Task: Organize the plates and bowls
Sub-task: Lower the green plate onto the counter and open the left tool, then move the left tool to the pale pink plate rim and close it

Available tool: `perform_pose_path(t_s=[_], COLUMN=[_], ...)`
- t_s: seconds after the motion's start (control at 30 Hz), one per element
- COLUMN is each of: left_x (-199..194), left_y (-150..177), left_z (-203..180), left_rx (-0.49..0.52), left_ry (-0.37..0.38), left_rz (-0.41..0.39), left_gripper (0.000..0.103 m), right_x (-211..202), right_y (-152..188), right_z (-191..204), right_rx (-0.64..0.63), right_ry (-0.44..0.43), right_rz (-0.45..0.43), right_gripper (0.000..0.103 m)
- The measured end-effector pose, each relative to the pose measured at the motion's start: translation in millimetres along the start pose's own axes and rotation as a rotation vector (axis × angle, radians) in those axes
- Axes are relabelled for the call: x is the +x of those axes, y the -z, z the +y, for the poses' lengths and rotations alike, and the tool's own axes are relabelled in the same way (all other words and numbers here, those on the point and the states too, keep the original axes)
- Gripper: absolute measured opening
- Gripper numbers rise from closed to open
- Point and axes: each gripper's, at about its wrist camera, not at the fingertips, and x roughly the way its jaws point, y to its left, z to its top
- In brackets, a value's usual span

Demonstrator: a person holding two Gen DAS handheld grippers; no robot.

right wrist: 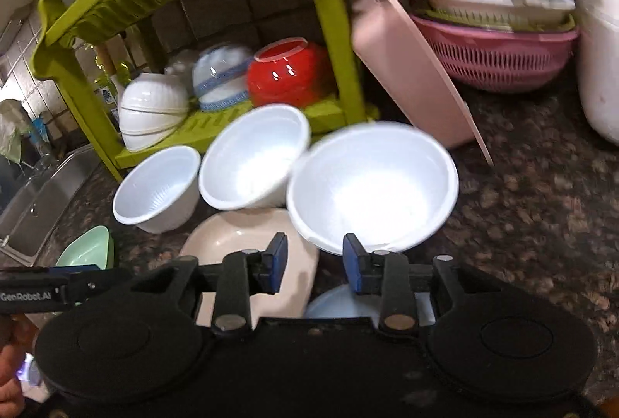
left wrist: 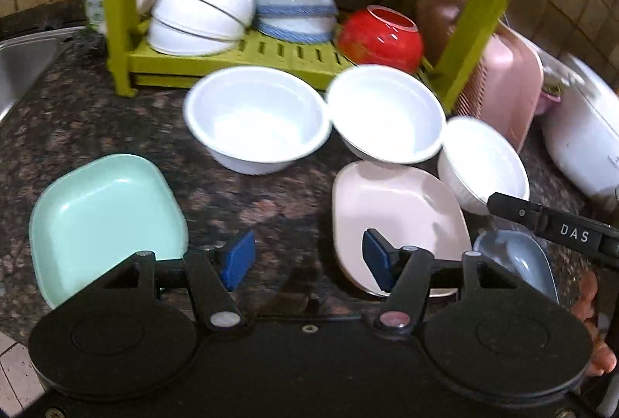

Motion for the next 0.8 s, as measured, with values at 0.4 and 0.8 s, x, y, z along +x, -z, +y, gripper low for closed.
perform_pose_path(t_s=[0.4,0.8], left_x=[30,41], left_y=[0,-3], left_z=[-28,-27], left_rx=[0.005,-0.038], left_ry=[-0.019,-0.022], left_rz=[0.070,0.105], left_gripper=[0.055,0.042], right_x=[9,31], right_y=[3,-3], right_z=[-12,21], right_rx=[0.034,-0.068], right_ry=[-0.085,-0.023], right_rz=[0.083,0.059], right_gripper=[0.030,0.023])
